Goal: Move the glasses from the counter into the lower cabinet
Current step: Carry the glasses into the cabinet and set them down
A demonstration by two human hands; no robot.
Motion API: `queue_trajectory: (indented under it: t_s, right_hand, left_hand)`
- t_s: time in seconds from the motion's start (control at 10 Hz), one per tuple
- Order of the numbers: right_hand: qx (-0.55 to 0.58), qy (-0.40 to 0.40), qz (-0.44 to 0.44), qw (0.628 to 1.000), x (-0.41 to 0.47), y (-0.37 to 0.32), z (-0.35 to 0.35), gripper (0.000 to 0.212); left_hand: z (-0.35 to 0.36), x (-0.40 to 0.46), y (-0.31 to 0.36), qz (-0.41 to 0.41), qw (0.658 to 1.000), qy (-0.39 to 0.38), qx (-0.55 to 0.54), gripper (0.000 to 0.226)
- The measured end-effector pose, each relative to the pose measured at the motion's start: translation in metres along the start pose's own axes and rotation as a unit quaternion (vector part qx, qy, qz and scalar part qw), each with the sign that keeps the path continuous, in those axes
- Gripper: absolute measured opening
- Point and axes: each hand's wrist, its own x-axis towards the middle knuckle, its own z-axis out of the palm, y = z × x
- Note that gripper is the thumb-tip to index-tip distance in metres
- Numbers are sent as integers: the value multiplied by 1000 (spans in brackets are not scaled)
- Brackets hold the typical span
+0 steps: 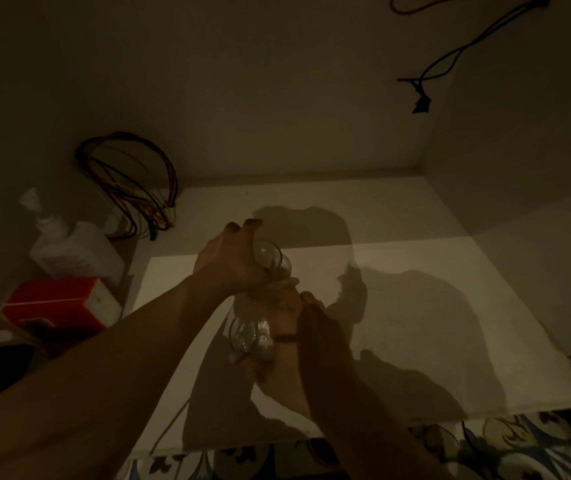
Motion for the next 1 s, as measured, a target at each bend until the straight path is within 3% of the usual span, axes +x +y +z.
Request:
queue_trajectory:
  t_s: [0.1, 0.3, 0.4, 0.6, 0.7, 0.8, 1.0]
  right_hand:
    - [-255, 58, -109, 959, -25, -16, -27, 71]
    - [-393, -15, 5, 919, -58, -30, -70, 82]
    - [-395, -57, 29, 917, -92, -59, -90, 94]
    - [-401, -92, 52, 910, -166, -155, -146, 92]
    - [-425, -133, 74, 892, -203, -211, -181, 89]
    - [-411, -117, 92, 899, -244, -272, -219, 97]
    - [-402, -120, 66, 906, -323, -352, -272, 91]
  left_hand:
    - [-4, -18, -4, 0, 1000, 25, 17, 101]
    - [-39, -93, 4, -26, 994, -40, 99, 105]
    - [-72, -135, 22, -24, 986, -90, 137, 112]
    - [-154, -215, 69, -11, 982, -127, 141, 88]
    - [-205, -250, 99, -30, 981, -148, 122, 101]
    - [-267, -286, 133, -34, 977, -171, 120, 94]
    - [-370, -363, 196, -21, 985, -149, 82, 91]
